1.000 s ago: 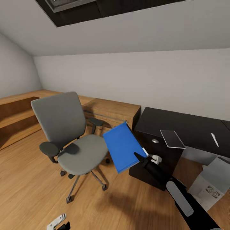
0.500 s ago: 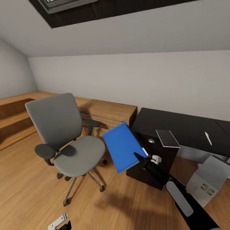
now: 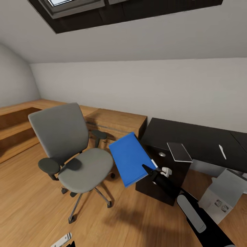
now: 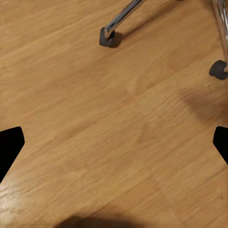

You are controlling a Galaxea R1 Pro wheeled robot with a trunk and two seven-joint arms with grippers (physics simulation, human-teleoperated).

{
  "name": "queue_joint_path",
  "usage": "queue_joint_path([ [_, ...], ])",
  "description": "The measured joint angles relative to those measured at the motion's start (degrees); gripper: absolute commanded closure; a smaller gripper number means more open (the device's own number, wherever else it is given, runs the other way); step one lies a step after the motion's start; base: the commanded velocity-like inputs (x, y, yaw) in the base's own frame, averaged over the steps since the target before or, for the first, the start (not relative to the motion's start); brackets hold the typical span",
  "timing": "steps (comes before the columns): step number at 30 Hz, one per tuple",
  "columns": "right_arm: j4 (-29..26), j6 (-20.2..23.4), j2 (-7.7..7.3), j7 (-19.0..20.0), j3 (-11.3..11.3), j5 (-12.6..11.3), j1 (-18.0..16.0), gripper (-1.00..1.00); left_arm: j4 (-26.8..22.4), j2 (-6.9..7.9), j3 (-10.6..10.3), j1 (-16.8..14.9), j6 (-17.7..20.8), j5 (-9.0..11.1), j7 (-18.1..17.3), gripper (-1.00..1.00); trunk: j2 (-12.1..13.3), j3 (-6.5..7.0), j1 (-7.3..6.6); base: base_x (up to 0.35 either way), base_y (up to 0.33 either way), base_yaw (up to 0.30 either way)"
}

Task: In the bedroom, organize the workspace by keeping the computer under the desk, ensuring the monitor is on the desk, placing the keyboard on the desk next to the monitor, placing the mouse on the desk next to the keyboard, moving the folder from the swivel chair onto the desk next to the mouse, stacking the notebook on top of the folder with the pen on top of the notebook, and positioning the swivel chair next to the desk.

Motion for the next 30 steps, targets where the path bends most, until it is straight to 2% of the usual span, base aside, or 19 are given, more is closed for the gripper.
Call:
queue_joint_path([
  [14,0.19,-0.07,0.02,0.51,-0.24,0.01,0.0,1.0,0.08,-0.09,-0.26,0.0,0.01,-0.02,0.0,-1.0,5.62,2.52,-3.07,-0.011,0.0,0.0],
  [25,0.26,-0.06,0.03,0.74,-0.22,0.05,0.0,1.0,0.09,-0.08,-0.25,0.0,-0.06,0.0,0.0,-1.0,10.03,4.85,-5.46,-0.284,0.0,-0.095],
  [30,0.25,-0.06,-0.01,0.85,-0.26,0.04,0.0,1.0,0.08,-0.08,-0.26,0.0,-0.06,0.0,0.0,-1.0,12.03,5.77,-6.58,-0.102,0.0,-0.008],
])
